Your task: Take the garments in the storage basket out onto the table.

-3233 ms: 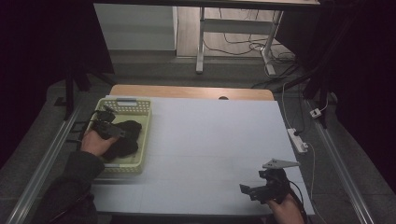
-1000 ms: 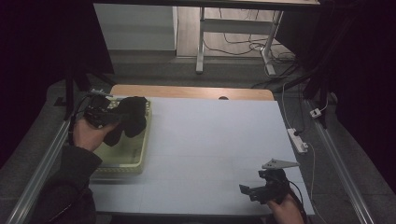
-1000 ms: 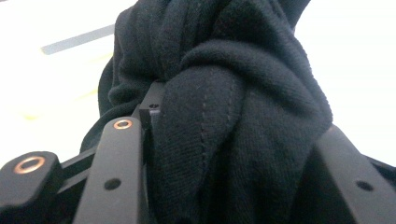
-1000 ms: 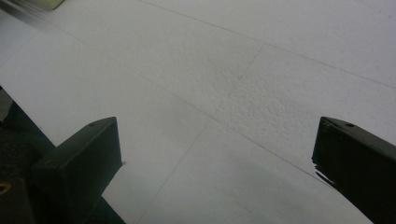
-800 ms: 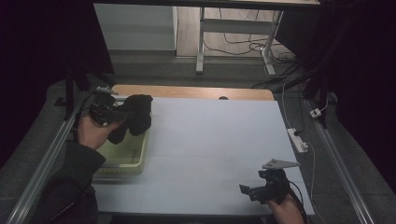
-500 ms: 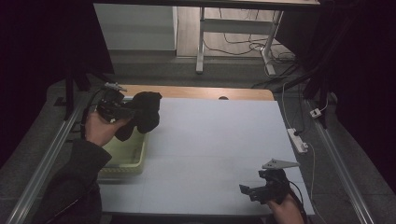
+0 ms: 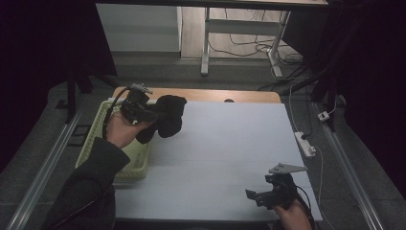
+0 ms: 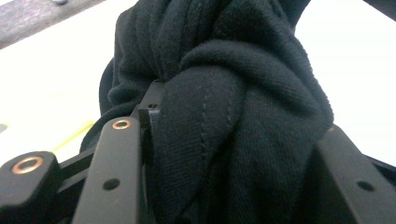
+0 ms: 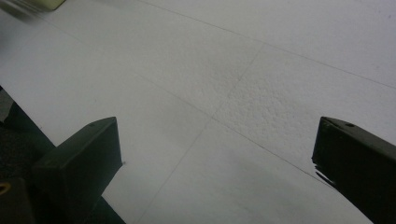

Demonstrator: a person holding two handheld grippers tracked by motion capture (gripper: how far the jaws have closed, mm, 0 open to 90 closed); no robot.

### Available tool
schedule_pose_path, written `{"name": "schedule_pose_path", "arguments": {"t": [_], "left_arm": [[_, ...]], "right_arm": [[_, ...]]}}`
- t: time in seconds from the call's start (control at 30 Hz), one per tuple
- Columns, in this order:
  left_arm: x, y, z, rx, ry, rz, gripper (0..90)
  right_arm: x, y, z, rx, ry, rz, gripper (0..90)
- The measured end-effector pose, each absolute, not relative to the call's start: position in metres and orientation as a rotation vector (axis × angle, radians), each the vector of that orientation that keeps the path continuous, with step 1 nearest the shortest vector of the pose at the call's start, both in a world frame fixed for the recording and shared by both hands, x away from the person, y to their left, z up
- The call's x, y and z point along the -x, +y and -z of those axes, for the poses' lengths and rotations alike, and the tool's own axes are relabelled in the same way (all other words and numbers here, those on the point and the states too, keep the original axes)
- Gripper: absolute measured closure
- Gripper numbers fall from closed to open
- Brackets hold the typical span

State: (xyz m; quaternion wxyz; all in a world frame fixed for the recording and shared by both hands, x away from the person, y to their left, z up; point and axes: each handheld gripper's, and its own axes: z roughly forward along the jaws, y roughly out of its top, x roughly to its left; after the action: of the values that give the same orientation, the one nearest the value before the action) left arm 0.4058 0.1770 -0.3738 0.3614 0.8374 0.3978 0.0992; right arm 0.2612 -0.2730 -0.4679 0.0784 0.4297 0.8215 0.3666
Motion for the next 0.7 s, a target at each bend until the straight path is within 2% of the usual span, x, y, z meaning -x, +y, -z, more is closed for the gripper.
{"name": "schedule_pose_path", "arguments": {"t": [0.7], "left_arm": [[-0.418,0.089,0.378,-2.257,0.858,-0.203,52.6]], "right_arm": [[-0.260,-0.273,0.467,-1.272,2.460,-1.104,0.0]]}}
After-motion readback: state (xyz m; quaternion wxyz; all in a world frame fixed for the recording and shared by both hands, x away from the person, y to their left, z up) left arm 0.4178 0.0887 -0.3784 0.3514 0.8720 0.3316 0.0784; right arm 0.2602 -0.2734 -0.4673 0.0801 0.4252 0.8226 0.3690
